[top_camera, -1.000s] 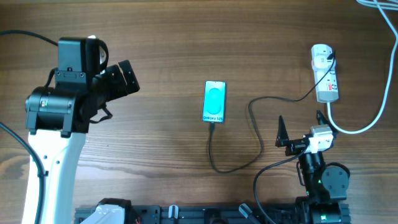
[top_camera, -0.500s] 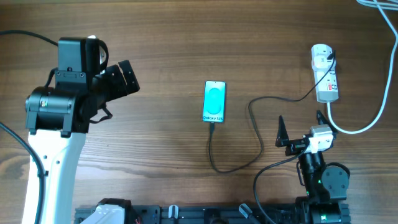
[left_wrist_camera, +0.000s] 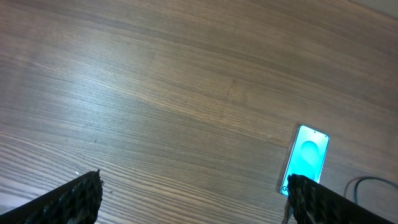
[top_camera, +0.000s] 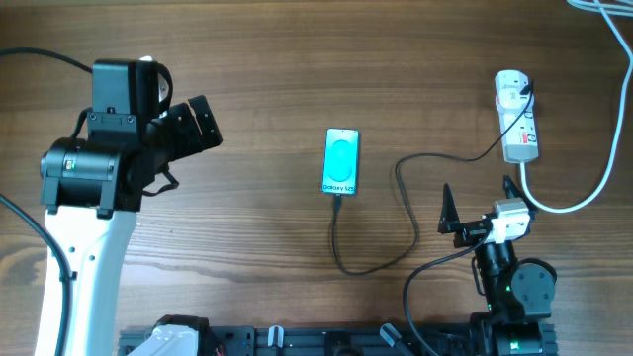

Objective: Plug charger to phone and switch on socket

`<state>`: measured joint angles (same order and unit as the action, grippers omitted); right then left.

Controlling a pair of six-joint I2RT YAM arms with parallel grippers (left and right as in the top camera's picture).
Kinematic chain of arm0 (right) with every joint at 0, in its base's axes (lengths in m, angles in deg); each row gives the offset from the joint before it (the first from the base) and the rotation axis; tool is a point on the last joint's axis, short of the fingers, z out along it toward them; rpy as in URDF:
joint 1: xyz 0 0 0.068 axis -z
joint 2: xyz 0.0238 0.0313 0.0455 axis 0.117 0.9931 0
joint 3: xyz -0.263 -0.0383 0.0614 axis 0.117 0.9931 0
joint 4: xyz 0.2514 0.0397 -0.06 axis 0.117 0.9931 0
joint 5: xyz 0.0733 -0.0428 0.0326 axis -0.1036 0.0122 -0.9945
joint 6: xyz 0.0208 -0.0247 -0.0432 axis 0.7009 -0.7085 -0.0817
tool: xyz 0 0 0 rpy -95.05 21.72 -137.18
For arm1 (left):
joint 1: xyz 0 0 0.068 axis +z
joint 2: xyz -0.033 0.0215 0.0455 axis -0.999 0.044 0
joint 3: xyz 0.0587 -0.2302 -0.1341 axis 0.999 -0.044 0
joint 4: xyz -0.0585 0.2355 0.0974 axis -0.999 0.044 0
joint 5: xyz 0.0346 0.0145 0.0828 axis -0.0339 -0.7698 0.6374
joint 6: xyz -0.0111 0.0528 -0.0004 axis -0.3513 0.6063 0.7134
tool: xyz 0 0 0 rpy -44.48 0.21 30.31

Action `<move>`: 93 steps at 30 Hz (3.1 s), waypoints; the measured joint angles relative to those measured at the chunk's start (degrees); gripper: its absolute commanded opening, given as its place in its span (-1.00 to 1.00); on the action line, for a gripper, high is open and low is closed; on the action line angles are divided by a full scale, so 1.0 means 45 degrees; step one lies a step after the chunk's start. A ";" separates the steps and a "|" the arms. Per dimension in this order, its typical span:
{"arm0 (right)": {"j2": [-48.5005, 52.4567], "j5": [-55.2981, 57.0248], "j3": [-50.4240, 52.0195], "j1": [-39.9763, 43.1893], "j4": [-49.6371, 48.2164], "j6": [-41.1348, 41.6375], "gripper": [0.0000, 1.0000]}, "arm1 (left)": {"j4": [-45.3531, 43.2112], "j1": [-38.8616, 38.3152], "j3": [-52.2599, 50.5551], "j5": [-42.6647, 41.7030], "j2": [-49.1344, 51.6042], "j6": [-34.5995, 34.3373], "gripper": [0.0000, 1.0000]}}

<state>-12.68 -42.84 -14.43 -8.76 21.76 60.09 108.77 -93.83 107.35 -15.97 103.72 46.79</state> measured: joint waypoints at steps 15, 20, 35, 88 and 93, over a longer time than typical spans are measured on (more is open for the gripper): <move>0.0000 0.0000 0.0000 0.0000 0.0000 0.0000 0.99 | 0.0117 0.0000 0.0000 0.0000 -0.1248 0.0000 1.00; 0.0000 0.0000 0.0000 0.0000 -0.0005 0.0000 1.00 | 0.0379 0.0000 0.0000 -0.0005 -0.1666 0.0000 1.00; 0.0000 0.0000 0.0000 0.0000 -0.0005 0.0000 1.00 | -0.3157 0.0000 -0.4872 -0.2084 -0.5153 0.0967 1.00; 0.0000 0.0000 0.0000 0.0000 -0.0005 0.0000 1.00 | -1.6903 0.0194 -1.8797 -0.4362 -1.6087 0.1661 1.00; 0.0000 0.0000 0.0000 0.0000 -0.0005 0.0000 1.00 | -1.6946 0.0194 -1.8850 -0.3997 -1.6092 0.1622 1.00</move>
<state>-12.68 -42.84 -14.43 -8.76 21.74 60.09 32.51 -92.95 22.53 -33.96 31.31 54.09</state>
